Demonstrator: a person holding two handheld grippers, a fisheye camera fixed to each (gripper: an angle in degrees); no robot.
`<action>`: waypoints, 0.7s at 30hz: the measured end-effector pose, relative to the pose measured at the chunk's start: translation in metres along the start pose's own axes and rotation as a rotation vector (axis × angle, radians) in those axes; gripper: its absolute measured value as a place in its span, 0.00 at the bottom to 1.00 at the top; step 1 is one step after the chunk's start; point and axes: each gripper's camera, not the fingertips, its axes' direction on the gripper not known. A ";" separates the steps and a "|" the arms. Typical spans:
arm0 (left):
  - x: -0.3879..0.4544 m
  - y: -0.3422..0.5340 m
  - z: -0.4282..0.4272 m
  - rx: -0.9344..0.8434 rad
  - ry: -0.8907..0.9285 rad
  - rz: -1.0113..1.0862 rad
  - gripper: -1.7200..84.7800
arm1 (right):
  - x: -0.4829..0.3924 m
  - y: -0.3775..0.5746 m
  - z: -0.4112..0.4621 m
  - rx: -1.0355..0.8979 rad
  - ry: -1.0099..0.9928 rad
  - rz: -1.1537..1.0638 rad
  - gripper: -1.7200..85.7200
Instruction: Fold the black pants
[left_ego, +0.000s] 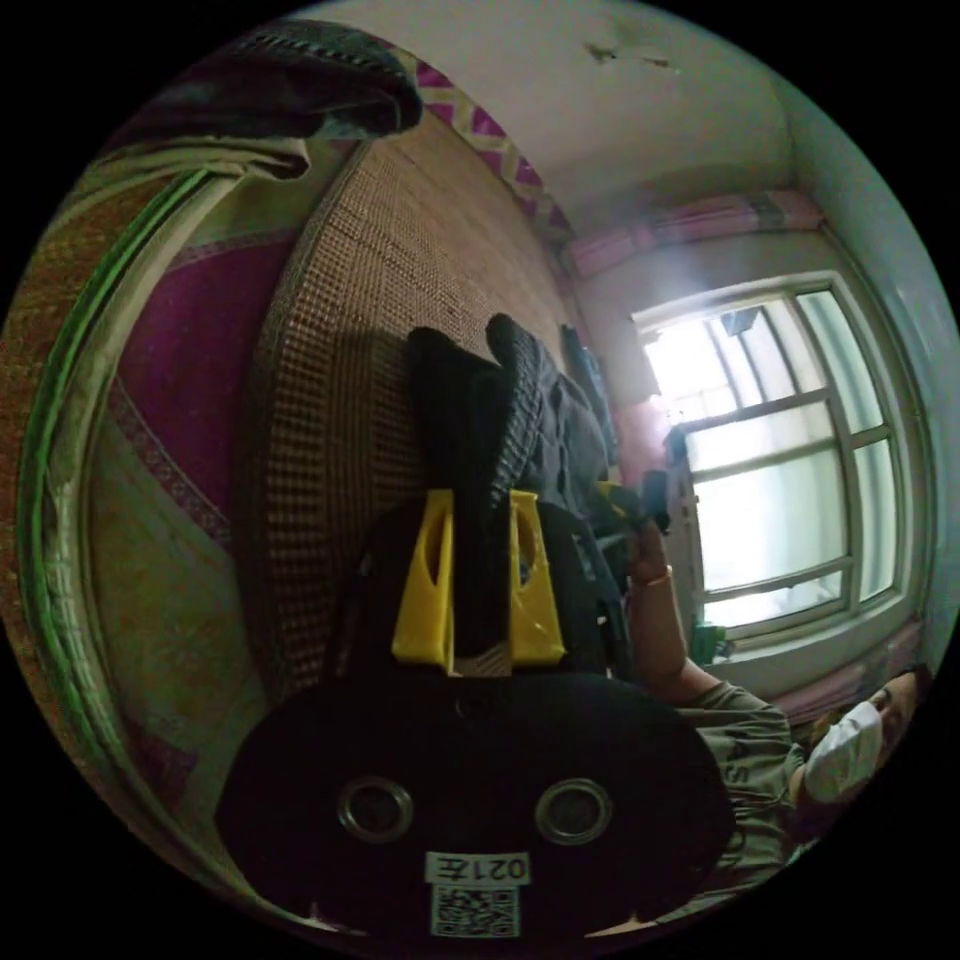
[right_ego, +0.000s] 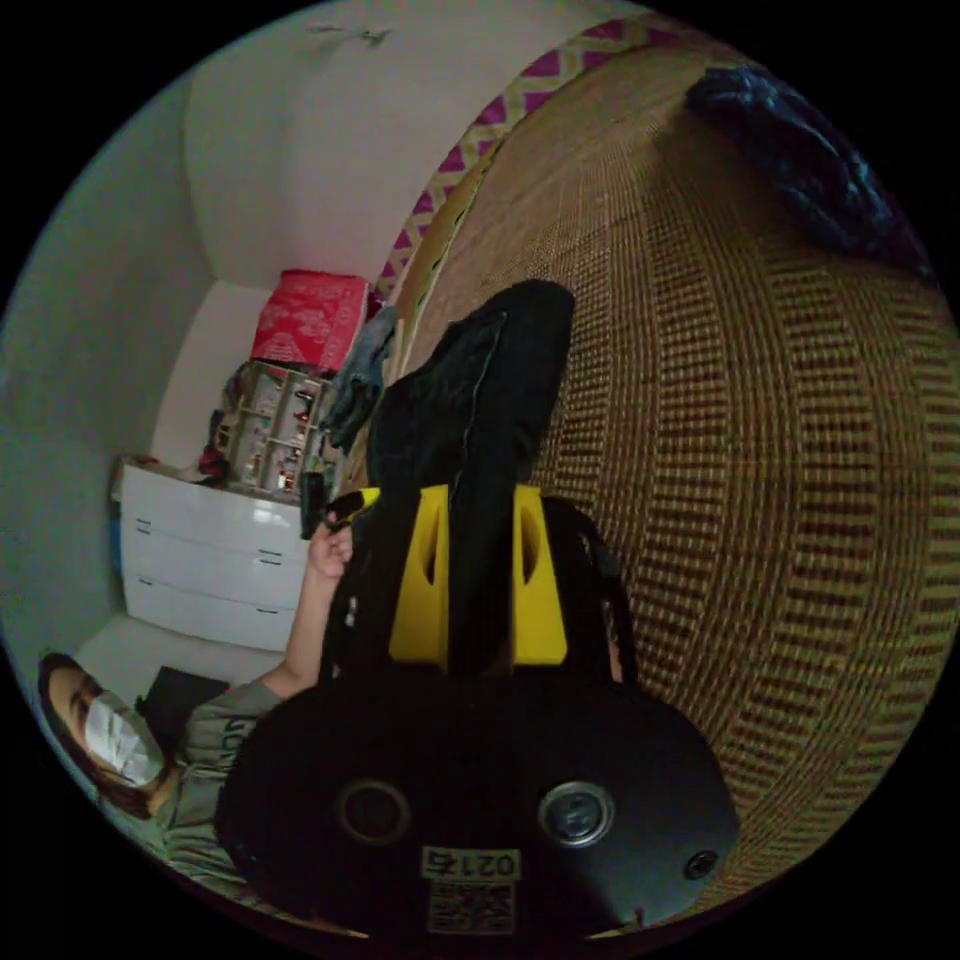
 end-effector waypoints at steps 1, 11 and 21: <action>-0.004 0.001 -0.005 0.011 0.025 -0.009 0.09 | 0.008 -0.001 -0.003 0.000 -0.021 0.021 0.10; 0.055 0.010 -0.147 0.258 0.026 0.207 0.08 | -0.141 -0.060 -0.009 -0.023 0.019 -0.333 0.09; 0.022 -0.065 -0.361 0.541 -0.266 0.084 0.11 | -0.342 -0.232 0.180 0.010 -0.038 -0.481 0.12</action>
